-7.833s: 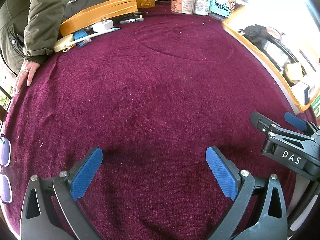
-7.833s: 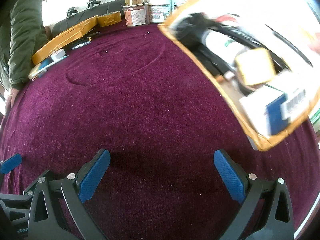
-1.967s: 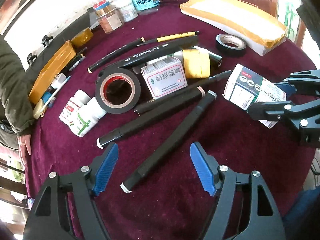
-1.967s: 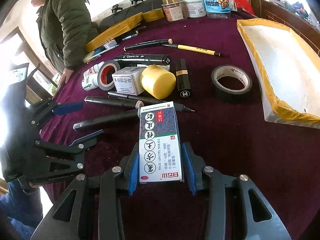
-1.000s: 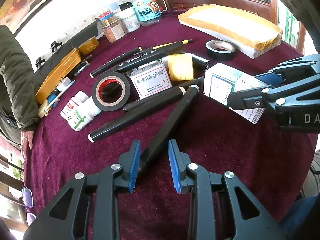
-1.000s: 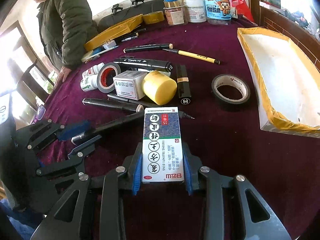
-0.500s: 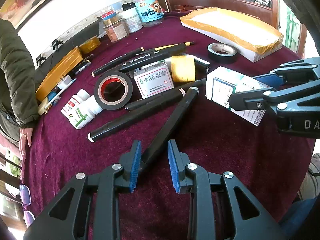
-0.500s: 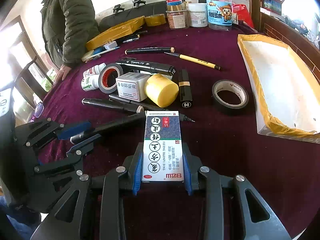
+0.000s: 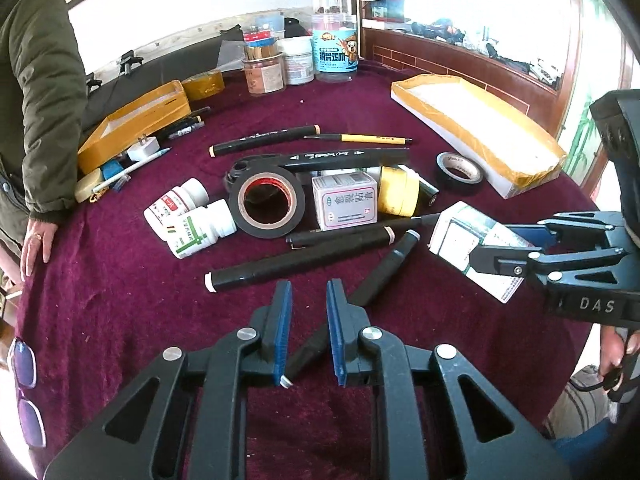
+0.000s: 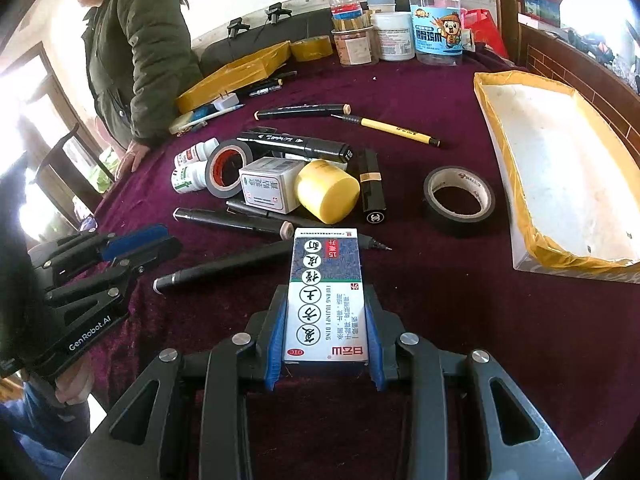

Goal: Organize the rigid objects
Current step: 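Grasp a black marker with the left tool while the right tool holds the box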

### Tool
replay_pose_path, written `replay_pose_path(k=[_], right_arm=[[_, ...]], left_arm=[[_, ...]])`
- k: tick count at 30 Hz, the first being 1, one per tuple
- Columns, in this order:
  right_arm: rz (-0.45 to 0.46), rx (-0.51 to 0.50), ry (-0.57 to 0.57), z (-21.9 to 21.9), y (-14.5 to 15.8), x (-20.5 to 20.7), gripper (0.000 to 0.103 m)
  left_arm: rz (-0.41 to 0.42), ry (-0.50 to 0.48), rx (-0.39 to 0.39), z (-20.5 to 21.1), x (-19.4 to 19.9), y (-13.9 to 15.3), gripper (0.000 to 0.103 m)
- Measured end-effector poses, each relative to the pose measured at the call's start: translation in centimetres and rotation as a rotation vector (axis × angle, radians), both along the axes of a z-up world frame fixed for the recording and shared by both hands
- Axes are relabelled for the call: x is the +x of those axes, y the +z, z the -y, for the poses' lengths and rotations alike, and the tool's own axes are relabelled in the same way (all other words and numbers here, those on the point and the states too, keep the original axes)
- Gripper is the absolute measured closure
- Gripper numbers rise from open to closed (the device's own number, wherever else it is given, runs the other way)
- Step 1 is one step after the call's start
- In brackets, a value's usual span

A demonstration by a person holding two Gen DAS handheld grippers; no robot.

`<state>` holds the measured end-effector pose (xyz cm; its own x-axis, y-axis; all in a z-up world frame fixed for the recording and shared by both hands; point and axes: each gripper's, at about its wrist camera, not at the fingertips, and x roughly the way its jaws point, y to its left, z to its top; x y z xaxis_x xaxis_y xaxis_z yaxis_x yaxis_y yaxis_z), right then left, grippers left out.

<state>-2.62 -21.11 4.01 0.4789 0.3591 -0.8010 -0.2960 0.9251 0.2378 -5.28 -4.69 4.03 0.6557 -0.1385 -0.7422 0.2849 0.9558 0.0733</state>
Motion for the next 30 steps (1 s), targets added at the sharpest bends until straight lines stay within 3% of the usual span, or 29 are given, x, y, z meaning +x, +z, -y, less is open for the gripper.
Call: replay_pose_path(k=[9,12,19,25,30], right_arm=[[-0.016,0.025,-0.008,0.4,-0.3,-0.1,0.072],[-0.013,0.033,-0.007,0.5,-0.3,-0.3,0.072],[-0.013,0.048,-0.005,1.1,-0.4,-0.4,0.072],[-0.017,0.059,-0.013,1.4,-0.6,-0.3,0.072],[-0.013,0.062,-0.019,1.7,-0.5,-0.3,0.072]], left_arm=[[-0.126,-0.143,0.031,1.5,1.1,-1.5,0.086],[-0.154,-0.173,0.058,2.3,1.2,-2.2,0.075],[-0.147,-0.189,0.120,3.6,1.4,-2.8,0.074],[-0.096,-0.160,0.193,4.9,0.7,-2.9,0.086],[-0.111,-0.151,0.056,3.7,0.4,-1.7,0.091]])
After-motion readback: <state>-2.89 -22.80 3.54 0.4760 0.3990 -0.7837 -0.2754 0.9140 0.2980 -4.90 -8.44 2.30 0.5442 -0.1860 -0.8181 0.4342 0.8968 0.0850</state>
